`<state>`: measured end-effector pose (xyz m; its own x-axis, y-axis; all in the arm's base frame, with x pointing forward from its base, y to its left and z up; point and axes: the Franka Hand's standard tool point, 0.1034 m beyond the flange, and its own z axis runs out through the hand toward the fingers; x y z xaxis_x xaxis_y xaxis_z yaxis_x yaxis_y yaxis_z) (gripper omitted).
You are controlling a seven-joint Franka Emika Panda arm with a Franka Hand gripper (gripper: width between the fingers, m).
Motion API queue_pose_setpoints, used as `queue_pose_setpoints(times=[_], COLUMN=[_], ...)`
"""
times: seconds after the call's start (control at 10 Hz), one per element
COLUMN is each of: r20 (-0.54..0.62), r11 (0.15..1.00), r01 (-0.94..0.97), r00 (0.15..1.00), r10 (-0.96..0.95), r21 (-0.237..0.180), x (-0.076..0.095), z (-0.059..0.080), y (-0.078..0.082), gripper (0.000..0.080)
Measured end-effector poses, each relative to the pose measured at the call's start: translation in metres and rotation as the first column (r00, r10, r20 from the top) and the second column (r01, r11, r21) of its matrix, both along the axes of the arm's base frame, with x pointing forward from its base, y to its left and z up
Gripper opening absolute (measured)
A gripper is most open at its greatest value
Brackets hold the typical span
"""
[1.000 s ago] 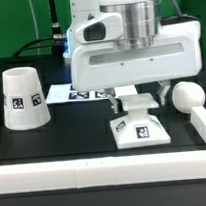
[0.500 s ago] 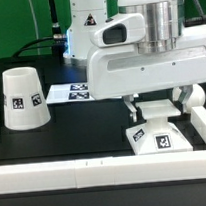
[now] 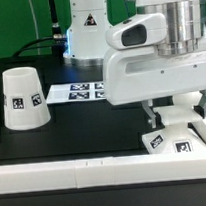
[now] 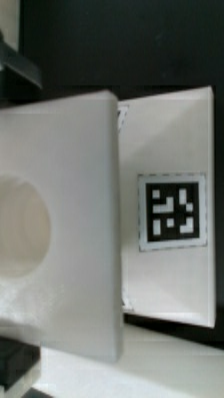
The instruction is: Assemble lamp
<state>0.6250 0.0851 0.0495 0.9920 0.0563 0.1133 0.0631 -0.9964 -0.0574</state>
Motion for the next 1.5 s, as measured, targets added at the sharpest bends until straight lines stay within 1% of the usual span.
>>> queue_pose_setpoints(times=[0.2, 0.3, 0.4, 0.5, 0.6, 0.7, 1.0, 1.2, 1.3, 1.4, 1.5], r20=[0.005, 0.005, 0.005, 0.005, 0.005, 0.008, -0.009, -0.029, -0.035, -0.039, -0.044], r11=[1.000, 1.000, 1.000, 1.000, 1.000, 1.000, 1.000, 1.000, 1.000, 1.000, 0.999], r01=[0.003, 0.002, 0.001, 0.001, 0.001, -0.005, -0.013, -0.011, -0.005, 0.011, 0.047], r00=[1.000, 1.000, 1.000, 1.000, 1.000, 1.000, 1.000, 1.000, 0.999, 0.999, 0.998], r10=[-0.003, -0.002, -0.001, -0.001, -0.001, 0.005, 0.013, 0.010, 0.004, -0.011, -0.047], r21=[0.001, 0.000, 0.001, 0.001, 0.001, 0.000, -0.007, -0.010, -0.010, -0.008, -0.002], x=[0.003, 0.003, 0.003, 0.003, 0.003, 0.002, -0.028, -0.053, -0.062, -0.068, -0.072], z=[0.001, 0.001, 0.001, 0.001, 0.001, 0.002, 0.016, 0.022, 0.025, 0.028, 0.029], y=[0.001, 0.001, 0.001, 0.002, 0.002, 0.001, -0.008, -0.008, -0.004, 0.006, 0.019], gripper=[0.0534, 0.0610, 0.0610, 0.0672, 0.0691, 0.0691, 0.0699, 0.0699, 0.0699, 0.0699, 0.0699])
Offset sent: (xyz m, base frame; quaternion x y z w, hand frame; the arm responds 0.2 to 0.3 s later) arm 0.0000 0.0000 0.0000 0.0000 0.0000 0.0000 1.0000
